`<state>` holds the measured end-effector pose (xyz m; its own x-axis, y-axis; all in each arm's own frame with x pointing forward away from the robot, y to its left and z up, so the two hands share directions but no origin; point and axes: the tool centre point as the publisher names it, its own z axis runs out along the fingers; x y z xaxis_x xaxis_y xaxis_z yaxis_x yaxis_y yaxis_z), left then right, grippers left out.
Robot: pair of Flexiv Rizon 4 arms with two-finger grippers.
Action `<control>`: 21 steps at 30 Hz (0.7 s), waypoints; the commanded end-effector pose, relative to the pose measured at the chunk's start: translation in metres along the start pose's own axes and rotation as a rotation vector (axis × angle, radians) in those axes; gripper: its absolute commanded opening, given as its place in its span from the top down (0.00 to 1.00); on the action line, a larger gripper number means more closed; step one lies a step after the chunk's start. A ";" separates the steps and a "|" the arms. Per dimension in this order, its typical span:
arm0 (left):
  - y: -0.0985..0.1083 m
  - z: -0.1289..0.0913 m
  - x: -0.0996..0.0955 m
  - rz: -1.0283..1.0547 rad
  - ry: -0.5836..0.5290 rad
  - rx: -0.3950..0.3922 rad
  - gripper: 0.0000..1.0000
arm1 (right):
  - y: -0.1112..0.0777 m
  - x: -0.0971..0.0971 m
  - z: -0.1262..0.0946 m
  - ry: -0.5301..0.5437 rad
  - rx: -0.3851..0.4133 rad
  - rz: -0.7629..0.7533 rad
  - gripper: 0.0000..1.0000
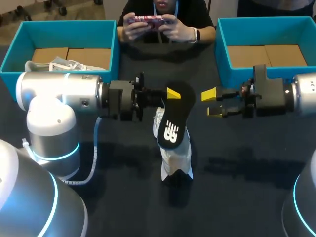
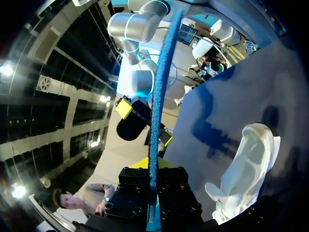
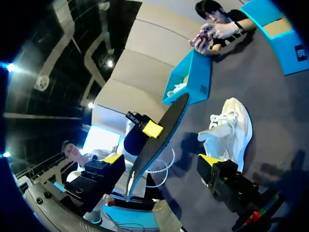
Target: Take the shoe out of the shoebox, open the shoe tongue, remove and reinsert the insole, then place the shoe into the shoebox
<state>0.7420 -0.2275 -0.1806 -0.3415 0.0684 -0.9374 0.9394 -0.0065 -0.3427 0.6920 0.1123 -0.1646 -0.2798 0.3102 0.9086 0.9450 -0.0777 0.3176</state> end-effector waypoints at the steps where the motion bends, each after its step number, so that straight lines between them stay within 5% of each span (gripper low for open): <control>1: 0.000 -0.001 0.000 0.001 0.000 0.000 1.00 | -0.009 0.005 -0.006 -0.006 -0.018 0.001 0.00; 19: 0.000 -0.001 0.000 0.001 0.000 0.000 1.00 | -0.009 0.005 -0.006 -0.006 -0.018 0.001 0.00; 21: 0.000 -0.001 0.000 0.001 0.000 0.000 1.00 | -0.009 0.001 -0.012 0.008 0.063 -0.210 0.00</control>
<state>0.7423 -0.2271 -0.1808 -0.3414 0.0678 -0.9375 0.9394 -0.0072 -0.3427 0.6817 0.1073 -0.1639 -0.3100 0.3219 0.8946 0.9327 -0.0795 0.3518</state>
